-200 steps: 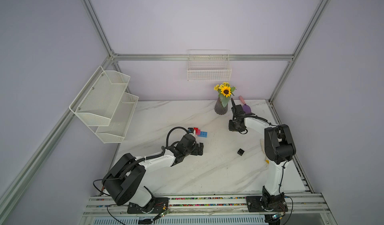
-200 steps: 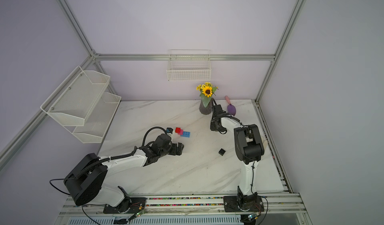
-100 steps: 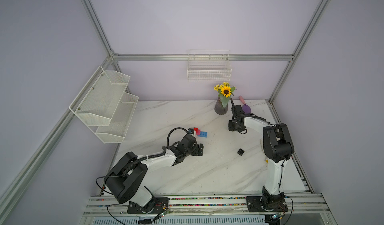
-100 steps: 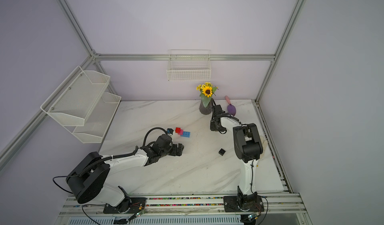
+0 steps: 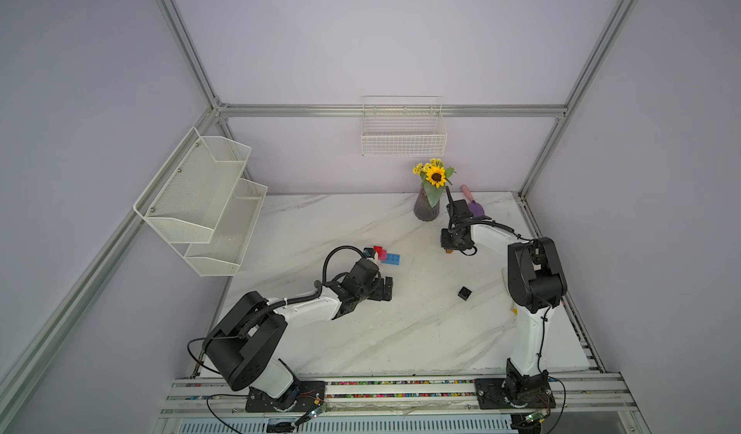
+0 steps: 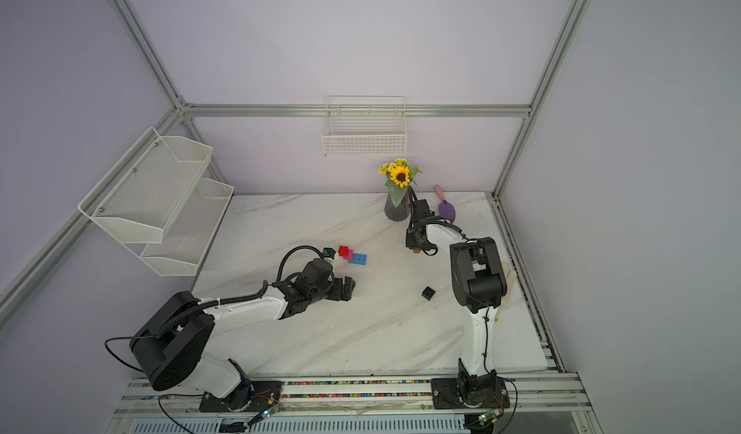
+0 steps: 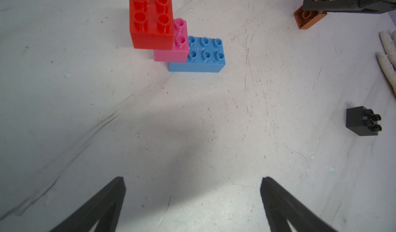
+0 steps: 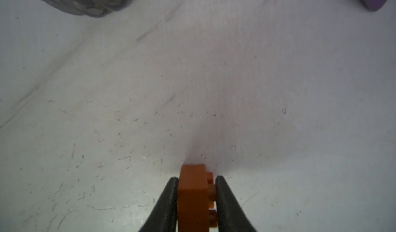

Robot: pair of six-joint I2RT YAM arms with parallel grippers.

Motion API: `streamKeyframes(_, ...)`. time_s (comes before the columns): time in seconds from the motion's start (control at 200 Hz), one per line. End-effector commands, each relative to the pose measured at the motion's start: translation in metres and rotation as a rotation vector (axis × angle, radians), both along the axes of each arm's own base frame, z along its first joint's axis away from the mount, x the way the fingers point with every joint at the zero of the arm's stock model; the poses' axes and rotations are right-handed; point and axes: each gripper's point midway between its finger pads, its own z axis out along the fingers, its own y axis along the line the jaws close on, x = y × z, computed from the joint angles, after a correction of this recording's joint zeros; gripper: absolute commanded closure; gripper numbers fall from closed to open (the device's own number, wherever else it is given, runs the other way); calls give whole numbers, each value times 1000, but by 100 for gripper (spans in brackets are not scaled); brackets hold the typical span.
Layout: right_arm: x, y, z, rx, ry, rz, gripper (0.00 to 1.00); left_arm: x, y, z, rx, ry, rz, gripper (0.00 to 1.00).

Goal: Assemble the letter v with lego
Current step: Pick up the lego brick from the center of the board, then place the lego brick at the center of the board.

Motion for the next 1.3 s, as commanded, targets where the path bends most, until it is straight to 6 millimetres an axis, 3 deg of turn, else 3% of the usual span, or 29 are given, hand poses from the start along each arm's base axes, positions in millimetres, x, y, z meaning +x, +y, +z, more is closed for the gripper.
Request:
streamKeyframes(0.0,9,2,6,18,-26,5,78,11,-7,16,-38,-34,6,0)
streamKeyframes(0.21,9,2,13,11,-45,21,93,11,-5,16,-33,-38,11,0)
streamKeyframes(0.32,9,-10,26,-69,-74,10,97,11,-4,18,-31,-44,12,0)
streamKeyframes(0.48,4,-21,54,-321,-116,17,100,12,-5,18,-32,-49,10,0)
streamKeyframes(0.63,2,-15,79,-549,-158,58,100,12,-7,17,-40,-47,6,0)
streamKeyframes(0.91,-8,23,62,-778,-127,154,100,8,-4,17,-53,-49,10,0)
streamKeyframes(1.13,-17,23,45,-934,-63,179,100,4,2,18,-45,-57,17,0)
streamKeyframes(1.295,-24,18,34,-955,-33,185,100,4,1,18,-47,-57,16,0)
